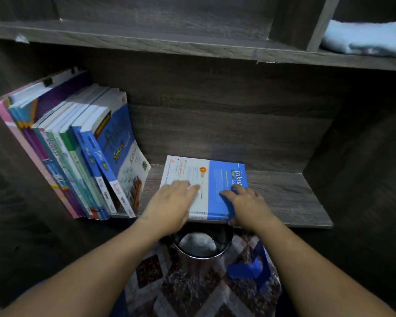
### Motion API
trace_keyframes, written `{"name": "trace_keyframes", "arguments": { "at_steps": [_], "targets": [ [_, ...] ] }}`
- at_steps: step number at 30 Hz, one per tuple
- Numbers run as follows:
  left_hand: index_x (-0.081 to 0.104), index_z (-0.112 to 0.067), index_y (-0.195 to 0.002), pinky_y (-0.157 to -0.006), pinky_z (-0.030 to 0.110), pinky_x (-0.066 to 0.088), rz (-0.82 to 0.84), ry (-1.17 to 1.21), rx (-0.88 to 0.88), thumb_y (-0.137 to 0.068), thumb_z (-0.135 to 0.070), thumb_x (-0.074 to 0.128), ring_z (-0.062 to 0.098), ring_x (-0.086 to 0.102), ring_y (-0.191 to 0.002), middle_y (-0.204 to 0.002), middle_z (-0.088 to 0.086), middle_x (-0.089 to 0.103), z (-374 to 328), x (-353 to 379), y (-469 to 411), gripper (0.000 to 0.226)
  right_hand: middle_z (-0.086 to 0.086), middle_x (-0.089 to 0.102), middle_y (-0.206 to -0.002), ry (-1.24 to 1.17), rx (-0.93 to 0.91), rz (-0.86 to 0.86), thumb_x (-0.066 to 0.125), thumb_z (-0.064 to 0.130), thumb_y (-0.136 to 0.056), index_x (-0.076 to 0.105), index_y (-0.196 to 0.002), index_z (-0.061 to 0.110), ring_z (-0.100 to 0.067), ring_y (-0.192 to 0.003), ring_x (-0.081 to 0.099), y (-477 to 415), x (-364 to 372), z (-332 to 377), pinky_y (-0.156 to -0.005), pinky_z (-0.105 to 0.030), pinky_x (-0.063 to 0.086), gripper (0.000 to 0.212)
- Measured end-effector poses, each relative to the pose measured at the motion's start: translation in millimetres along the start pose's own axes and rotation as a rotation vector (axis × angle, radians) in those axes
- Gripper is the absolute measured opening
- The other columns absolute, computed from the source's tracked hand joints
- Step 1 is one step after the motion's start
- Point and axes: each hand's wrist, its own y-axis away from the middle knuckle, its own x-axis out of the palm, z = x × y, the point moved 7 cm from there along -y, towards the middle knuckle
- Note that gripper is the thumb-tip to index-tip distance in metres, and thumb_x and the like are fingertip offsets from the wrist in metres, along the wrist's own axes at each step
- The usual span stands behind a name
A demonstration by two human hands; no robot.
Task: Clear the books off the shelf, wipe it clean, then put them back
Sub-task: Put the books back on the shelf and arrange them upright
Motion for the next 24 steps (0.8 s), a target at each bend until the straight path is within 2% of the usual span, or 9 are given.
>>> {"name": "trace_keyframes", "arguments": {
  "at_steps": [3, 6, 9, 12, 16, 18, 22, 24],
  "targets": [
    [0.033, -0.019, -0.141, -0.098, 0.042, 0.044, 0.269, 0.119, 0.000, -0.087, -0.025, 0.060, 0.027, 0.044, -0.123, -0.137, 0.007, 0.039, -5.9, 33.6, 4.2, 0.061, -0.008, 0.008, -0.159, 0.005, 0.050, 0.057, 0.071, 0.036, -0.082, 0.012, -0.150, 0.040, -0.039, -0.139, 0.023, -2.9, 14.6, -7.2, -0.109, -0.056, 0.027, 0.090],
    [0.031, -0.020, -0.142, -0.098, 0.040, 0.045, 0.316, 0.149, -0.052, -0.092, -0.025, 0.057, 0.026, 0.042, -0.128, -0.141, 0.007, 0.038, -6.9, 41.7, 4.6, 0.057, -0.011, 0.001, -0.161, -0.076, 0.041, 0.115, 0.070, 0.030, -0.086, 0.005, -0.151, 0.043, -0.043, -0.138, 0.026, -3.3, 24.8, -11.2, -0.108, -0.052, 0.035, 0.093],
    [0.037, -0.020, -0.136, -0.088, 0.038, 0.048, 0.268, 0.177, -0.100, -0.092, -0.020, 0.053, 0.026, 0.052, -0.116, -0.133, 0.004, 0.046, -3.8, 41.6, 2.6, 0.047, -0.011, 0.007, -0.161, -0.059, 0.008, 0.097, 0.065, 0.028, -0.090, 0.007, -0.151, 0.043, -0.040, -0.130, 0.040, -1.2, 21.9, -11.2, -0.101, -0.046, 0.042, 0.086],
    [0.043, -0.019, -0.127, -0.083, 0.040, 0.049, 0.269, 0.179, -0.193, -0.089, -0.009, 0.051, 0.029, 0.058, -0.105, -0.125, 0.005, 0.050, 3.5, 41.8, 3.6, 0.040, -0.010, 0.015, -0.159, 0.004, -0.015, 0.055, 0.048, 0.021, -0.098, 0.011, -0.152, 0.040, -0.039, -0.123, 0.047, 4.0, 16.1, -3.9, -0.099, -0.044, 0.044, 0.068],
    [0.043, -0.020, -0.127, -0.079, 0.038, 0.048, 0.221, 0.139, -0.212, -0.092, -0.024, 0.052, 0.028, 0.058, -0.102, -0.121, 0.004, 0.051, 2.4, 34.3, 3.5, 0.037, -0.007, 0.039, -0.148, 0.024, -0.062, 0.041, 0.038, 0.013, -0.098, 0.028, -0.148, 0.036, -0.033, -0.122, 0.050, 15.6, -1.7, 6.2, -0.099, -0.041, 0.043, 0.056],
    [0.040, -0.021, -0.133, -0.080, 0.037, 0.048, 0.163, 0.119, -0.209, -0.094, -0.033, 0.051, 0.028, 0.058, -0.104, -0.124, 0.003, 0.049, 1.1, 26.4, 1.7, 0.042, -0.003, 0.049, -0.141, 0.008, -0.056, -0.067, 0.038, 0.009, -0.096, 0.040, -0.143, 0.033, -0.031, -0.122, 0.051, 21.9, -22.8, 8.0, -0.098, -0.039, 0.045, 0.053],
    [0.027, -0.027, -0.147, -0.084, 0.039, 0.049, 0.005, 0.234, -0.227, -0.093, -0.033, 0.052, 0.028, 0.060, -0.106, -0.134, -0.001, 0.045, 0.0, 7.4, -4.3, 0.059, 0.004, 0.052, -0.135, -0.059, -0.091, -0.374, 0.036, 0.006, -0.094, 0.050, -0.135, 0.027, -0.031, -0.135, 0.037, 33.3, -63.6, 21.3, -0.096, -0.041, 0.049, 0.048],
    [0.025, -0.030, -0.149, -0.086, 0.039, 0.050, -0.046, 0.332, -0.278, -0.091, -0.032, 0.056, 0.028, 0.060, -0.107, -0.136, -0.002, 0.046, 6.6, 4.3, -7.8, 0.066, 0.002, 0.065, -0.114, -0.122, -0.216, -0.632, 0.039, 0.012, -0.087, 0.066, -0.116, 0.021, -0.032, -0.121, 0.055, 41.9, -82.3, 31.7, -0.079, -0.039, 0.058, 0.040]
  ]
}}
